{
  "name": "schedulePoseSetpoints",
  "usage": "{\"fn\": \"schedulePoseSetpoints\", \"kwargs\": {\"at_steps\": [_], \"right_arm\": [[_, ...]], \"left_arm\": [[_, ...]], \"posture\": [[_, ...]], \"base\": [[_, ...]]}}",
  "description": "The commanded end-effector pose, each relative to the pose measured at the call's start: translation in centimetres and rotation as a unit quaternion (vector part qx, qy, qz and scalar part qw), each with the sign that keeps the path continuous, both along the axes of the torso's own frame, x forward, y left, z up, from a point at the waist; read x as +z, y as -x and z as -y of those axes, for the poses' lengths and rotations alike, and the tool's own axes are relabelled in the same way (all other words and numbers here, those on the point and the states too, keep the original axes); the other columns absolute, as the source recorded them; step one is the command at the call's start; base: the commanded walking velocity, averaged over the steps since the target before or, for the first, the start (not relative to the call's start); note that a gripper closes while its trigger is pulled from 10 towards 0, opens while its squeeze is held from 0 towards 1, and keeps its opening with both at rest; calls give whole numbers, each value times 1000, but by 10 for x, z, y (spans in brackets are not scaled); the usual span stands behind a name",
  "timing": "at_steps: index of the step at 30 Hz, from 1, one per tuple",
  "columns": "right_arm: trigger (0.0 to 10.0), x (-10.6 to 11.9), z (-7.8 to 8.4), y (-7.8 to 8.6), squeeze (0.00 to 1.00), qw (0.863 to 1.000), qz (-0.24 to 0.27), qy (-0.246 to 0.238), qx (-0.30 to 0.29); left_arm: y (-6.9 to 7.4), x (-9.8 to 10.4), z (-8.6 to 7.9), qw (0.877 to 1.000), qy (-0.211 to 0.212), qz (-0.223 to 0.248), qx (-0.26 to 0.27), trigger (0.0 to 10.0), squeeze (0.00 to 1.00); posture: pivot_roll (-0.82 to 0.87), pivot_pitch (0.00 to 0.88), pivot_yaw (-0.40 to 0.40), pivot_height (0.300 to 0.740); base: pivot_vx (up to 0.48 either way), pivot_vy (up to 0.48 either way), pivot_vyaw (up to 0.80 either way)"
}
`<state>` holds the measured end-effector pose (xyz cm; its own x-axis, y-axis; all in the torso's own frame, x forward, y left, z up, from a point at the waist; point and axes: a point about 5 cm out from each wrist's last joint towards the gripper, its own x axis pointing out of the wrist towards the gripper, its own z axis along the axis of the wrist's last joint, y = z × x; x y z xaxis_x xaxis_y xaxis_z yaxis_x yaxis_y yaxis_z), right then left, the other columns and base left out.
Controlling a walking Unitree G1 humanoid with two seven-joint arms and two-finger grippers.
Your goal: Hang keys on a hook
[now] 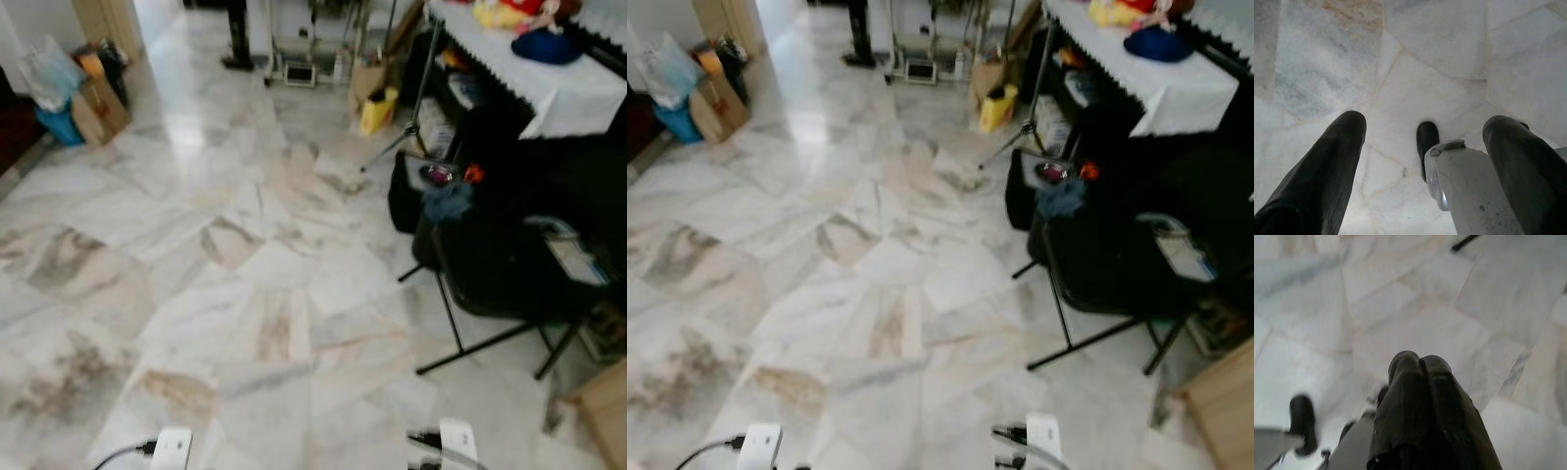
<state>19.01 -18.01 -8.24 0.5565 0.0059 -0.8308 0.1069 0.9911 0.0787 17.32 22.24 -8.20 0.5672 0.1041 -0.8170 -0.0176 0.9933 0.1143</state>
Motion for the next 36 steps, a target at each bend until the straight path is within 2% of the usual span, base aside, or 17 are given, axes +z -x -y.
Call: {"fn": "schedulePoseSetpoints", "kwargs": {"at_steps": [1, 8, 21, 33, 36], "right_arm": [[10000, -2, -4, 3, 0, 1000, -3, -9, -5], [10000, -2, -4, 2, 0, 1000, -4, -6, -10], [10000, -1, -7, 0, 0, 1000, 1, -17, -17], [10000, -1, -9, -1, 0, 1000, -1, -16, -14], [10000, -1, -9, -1, 0, 1000, 0, -17, -13]], "left_arm": [[2, -1, 0, 1000, -9, -9, -7, 10000, 0], [2, -1, 0, 1000, -13, -9, -10, 10000, 0], [3, -1, -3, 999, -26, -11, -19, 10000, 0], [0, 0, 0, 997, -40, -13, -60, 10000, 0], [0, 0, -1, 997, -49, -13, -64, 10000, 0]], "posture": [[118, 0, -105, 740], [126, 0, -102, 740], [114, 0, -91, 740], [117, 0, -90, 740], [115, 0, -88, 740]], "base": [[0, 0, 0], [0, 0, 0], [0, 0, -723], [0, 0, -708], [0, -448, -704]]}}
